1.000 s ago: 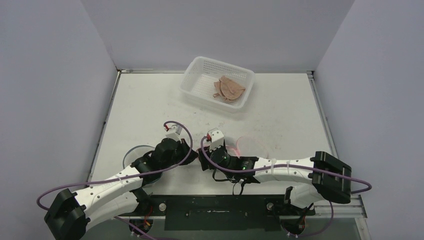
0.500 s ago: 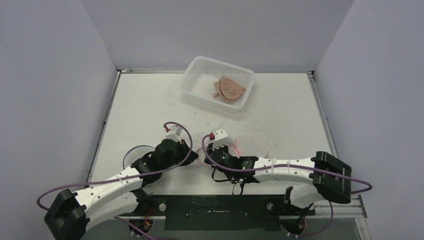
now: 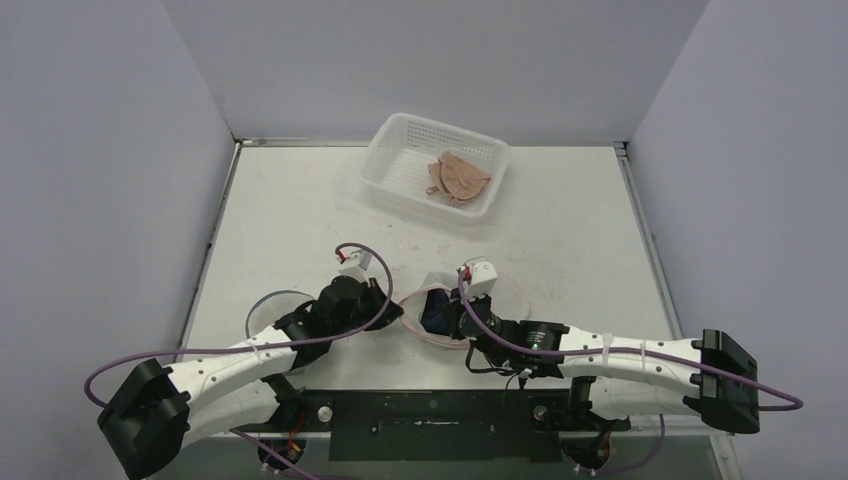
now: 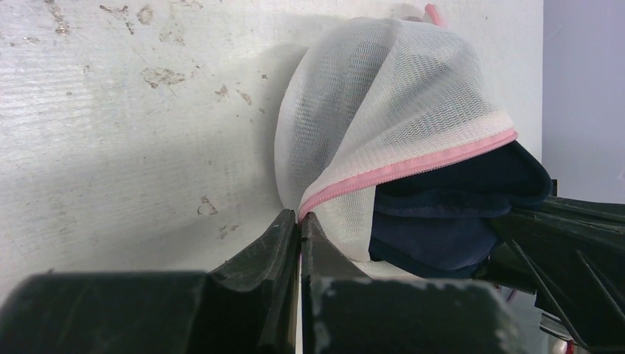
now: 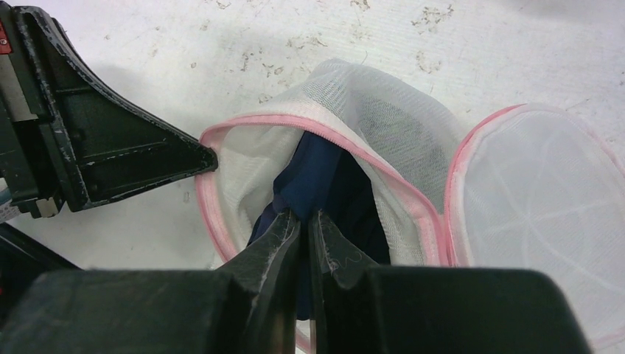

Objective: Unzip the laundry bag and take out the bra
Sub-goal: Pick up the bra from the laundry bag.

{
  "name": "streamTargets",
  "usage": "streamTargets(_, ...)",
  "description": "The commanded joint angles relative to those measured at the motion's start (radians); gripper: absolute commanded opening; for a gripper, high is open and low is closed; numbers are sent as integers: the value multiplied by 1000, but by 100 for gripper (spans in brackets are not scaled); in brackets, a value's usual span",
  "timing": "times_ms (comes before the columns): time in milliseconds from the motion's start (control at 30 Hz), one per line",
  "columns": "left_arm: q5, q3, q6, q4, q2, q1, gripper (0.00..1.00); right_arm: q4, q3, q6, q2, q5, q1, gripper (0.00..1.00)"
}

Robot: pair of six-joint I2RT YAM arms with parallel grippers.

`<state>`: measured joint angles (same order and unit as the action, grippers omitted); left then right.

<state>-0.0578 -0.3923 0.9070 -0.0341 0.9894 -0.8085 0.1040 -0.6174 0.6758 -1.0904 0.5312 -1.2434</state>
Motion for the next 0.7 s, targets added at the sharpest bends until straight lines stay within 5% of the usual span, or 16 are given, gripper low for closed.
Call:
streamTargets(0,16,-4,11,-115,29,-16,0,-10,26,47,55,-13,9,6)
streamTargets(67,12,-2,13,-130,40,-25,0,-11,37,57,73,-26,11,15)
streamTargets(200,5,1,19,-156,57,-38,0,-20,56,82,112,-53,11,55)
streamTargets(300,4,-1,18,-166,69,-45,0,-14,47,89,117,-69,10,72)
streamTargets(667,0,-16,18,-179,101,-70,0,-22,-24,80,-66,-125,-7,92)
